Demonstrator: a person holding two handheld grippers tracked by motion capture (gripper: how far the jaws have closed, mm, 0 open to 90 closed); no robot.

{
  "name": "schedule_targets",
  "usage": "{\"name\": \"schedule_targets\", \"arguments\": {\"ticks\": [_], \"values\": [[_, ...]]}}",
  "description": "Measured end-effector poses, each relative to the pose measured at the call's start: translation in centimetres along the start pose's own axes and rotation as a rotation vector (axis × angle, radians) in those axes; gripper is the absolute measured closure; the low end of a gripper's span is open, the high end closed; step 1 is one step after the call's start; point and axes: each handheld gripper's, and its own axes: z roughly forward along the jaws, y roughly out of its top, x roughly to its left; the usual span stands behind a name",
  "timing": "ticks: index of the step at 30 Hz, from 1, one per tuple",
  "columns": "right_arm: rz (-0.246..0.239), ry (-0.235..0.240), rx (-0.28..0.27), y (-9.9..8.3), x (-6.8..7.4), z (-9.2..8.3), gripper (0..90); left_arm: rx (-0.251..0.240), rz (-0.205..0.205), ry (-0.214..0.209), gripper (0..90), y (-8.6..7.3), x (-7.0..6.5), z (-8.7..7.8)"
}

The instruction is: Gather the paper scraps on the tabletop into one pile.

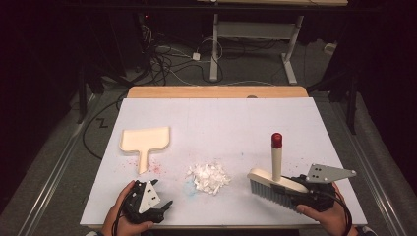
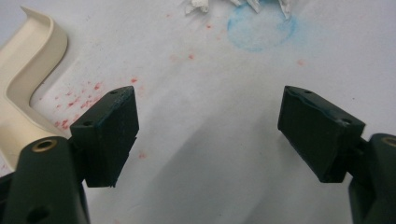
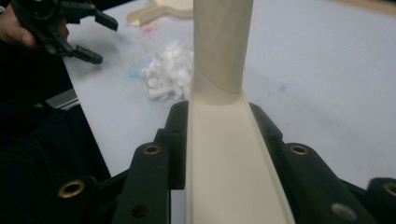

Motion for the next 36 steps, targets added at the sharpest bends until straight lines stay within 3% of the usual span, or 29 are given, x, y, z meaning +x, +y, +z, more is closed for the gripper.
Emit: {"name": "schedule_targets", "arguments": {"ticks": [3,9,19,23,26,28,31,36], "values": [[0.049,0.015,0.046,-0.5,-0.8,0.3,67.5,0.000,0.003,-0.001,19.6,0.1,0.0,0.1],[0.094,0.019,0.089,-0.4,-2.9,1.6,67.3,0.005,0.008,-0.007,19.6,0.2,0.0,0.4],[0.119,0.001,0.190,0.6,-7.5,4.3,59.2,0.018,0.013,-0.006,19.6,0.2,-0.1,0.6],[0.137,0.013,0.193,0.9,-8.6,4.6,56.4,0.022,0.015,-0.007,19.6,0.1,-0.1,0.5],[0.118,-0.030,0.198,1.2,-9.1,4.5,47.5,0.022,0.015,-0.007,19.6,0.1,-0.1,0.5],[0.109,-0.068,0.237,1.3,-9.6,4.6,44.7,0.023,0.015,-0.007,19.6,0.1,-0.1,0.5],[0.105,-0.046,0.245,1.2,-10.3,4.9,44.0,0.023,0.015,-0.010,19.7,0.1,-0.1,0.6],[0.042,-0.016,0.265,1.8,-11.0,5.4,42.5,0.020,0.011,-0.013,19.7,0.2,-0.1,0.7]]}}
